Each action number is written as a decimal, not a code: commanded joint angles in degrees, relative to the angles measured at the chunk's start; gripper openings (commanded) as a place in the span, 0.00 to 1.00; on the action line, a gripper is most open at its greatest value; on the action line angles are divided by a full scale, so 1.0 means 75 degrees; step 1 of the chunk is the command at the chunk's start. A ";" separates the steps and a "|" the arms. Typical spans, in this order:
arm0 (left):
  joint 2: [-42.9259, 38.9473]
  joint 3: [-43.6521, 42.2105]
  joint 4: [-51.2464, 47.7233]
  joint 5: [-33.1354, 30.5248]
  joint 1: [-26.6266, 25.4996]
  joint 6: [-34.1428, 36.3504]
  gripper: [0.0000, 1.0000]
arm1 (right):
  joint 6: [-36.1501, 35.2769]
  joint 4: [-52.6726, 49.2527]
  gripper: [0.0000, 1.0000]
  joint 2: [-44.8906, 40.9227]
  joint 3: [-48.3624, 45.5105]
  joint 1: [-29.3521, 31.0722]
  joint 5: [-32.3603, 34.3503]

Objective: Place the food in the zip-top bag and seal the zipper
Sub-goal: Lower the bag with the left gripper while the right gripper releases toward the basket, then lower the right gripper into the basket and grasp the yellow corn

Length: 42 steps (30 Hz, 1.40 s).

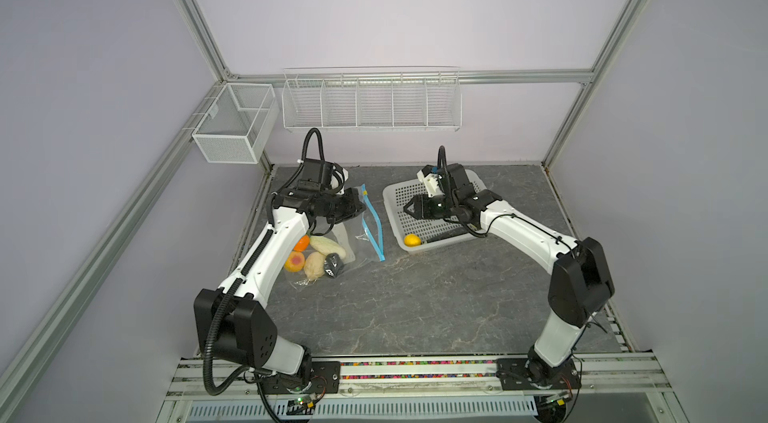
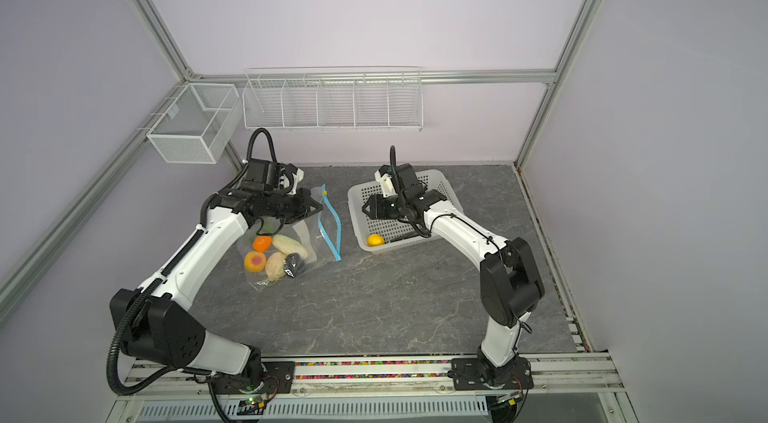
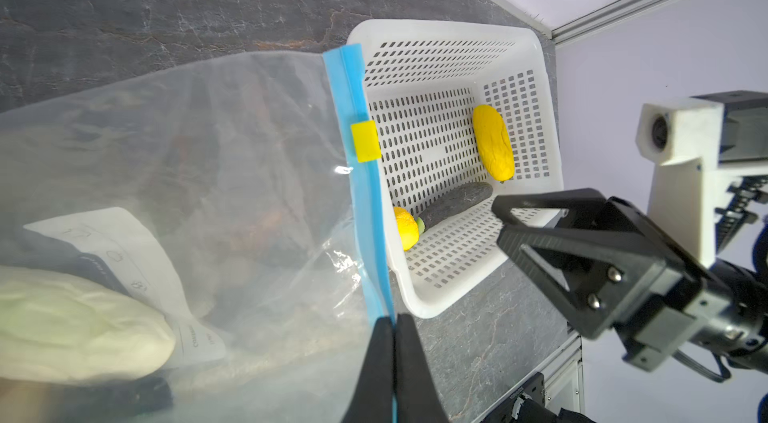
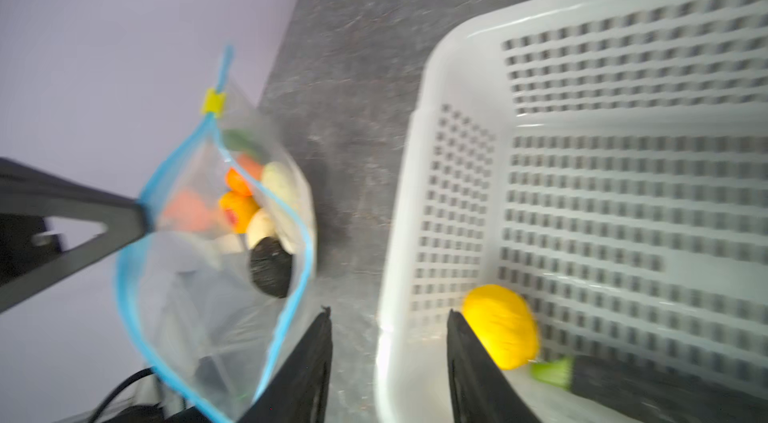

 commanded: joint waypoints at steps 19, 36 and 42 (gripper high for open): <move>0.0301 -0.0221 0.0536 0.0748 -0.0020 -0.0124 0.00 | -0.2678 -0.1959 0.62 0.2230 0.1280 -0.1649 0.4130; 0.0361 -0.0275 0.0591 0.0820 -0.0021 -0.0144 0.00 | -0.2578 -0.2180 0.61 0.3360 0.2113 -0.2042 0.3707; 0.0355 -0.0273 0.0586 0.0785 -0.0023 -0.0120 0.00 | -0.2511 -0.2291 0.55 0.3454 0.2219 -0.2073 0.3521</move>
